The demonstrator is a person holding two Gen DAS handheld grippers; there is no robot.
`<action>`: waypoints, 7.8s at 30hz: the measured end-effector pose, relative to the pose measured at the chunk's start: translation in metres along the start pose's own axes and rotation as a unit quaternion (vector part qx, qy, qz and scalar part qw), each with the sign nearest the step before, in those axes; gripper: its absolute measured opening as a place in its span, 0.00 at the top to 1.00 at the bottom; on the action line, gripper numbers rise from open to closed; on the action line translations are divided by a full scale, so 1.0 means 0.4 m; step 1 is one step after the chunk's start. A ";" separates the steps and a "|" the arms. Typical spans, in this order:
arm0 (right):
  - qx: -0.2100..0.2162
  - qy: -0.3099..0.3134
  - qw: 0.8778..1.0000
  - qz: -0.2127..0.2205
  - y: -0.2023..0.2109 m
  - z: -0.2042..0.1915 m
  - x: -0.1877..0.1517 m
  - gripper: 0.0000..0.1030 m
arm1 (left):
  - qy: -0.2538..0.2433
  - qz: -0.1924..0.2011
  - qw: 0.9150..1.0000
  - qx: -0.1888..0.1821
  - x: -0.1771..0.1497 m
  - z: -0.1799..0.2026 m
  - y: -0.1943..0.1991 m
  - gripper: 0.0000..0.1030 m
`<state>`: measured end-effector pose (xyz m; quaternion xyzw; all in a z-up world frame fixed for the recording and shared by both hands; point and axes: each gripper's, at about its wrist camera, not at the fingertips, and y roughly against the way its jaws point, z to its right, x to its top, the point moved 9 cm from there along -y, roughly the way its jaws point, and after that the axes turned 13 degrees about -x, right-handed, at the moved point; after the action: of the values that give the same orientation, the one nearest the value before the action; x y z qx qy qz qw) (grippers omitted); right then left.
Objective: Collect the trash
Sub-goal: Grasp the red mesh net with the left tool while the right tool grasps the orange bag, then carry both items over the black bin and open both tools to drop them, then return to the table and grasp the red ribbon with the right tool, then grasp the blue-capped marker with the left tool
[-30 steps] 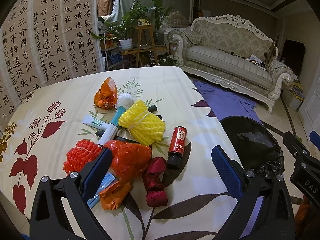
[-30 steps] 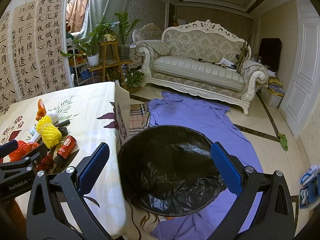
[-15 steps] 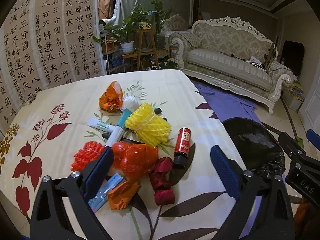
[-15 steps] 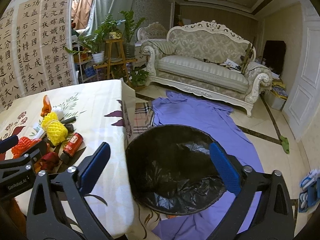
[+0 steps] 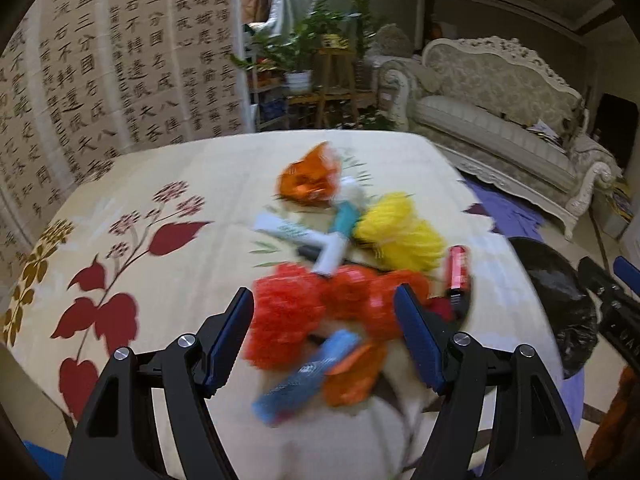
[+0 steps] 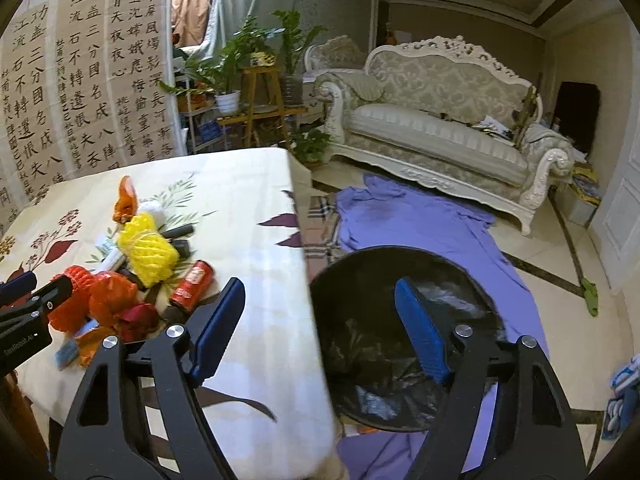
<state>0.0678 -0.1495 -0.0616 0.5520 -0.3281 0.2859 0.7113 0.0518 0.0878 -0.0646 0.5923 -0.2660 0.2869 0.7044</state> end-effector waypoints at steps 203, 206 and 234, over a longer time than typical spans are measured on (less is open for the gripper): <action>0.086 0.042 0.995 -0.038 -0.025 -0.139 -0.055 0.78 | 0.005 -0.022 0.999 -0.032 -0.023 -0.035 -0.062 0.27; 0.085 0.036 0.995 -0.044 -0.049 -0.124 -0.055 0.78 | 0.004 -0.027 0.999 -0.026 -0.012 -0.031 -0.085 0.27; 0.098 0.027 0.993 -0.066 -0.177 -0.145 0.000 0.78 | 0.003 -0.074 0.996 -0.043 0.036 -0.046 -0.217 0.89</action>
<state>0.1308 -0.1092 -0.1142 0.6313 -0.2425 0.2838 0.6798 0.1249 0.0956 -0.1162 0.5783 -0.2315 0.2242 0.7495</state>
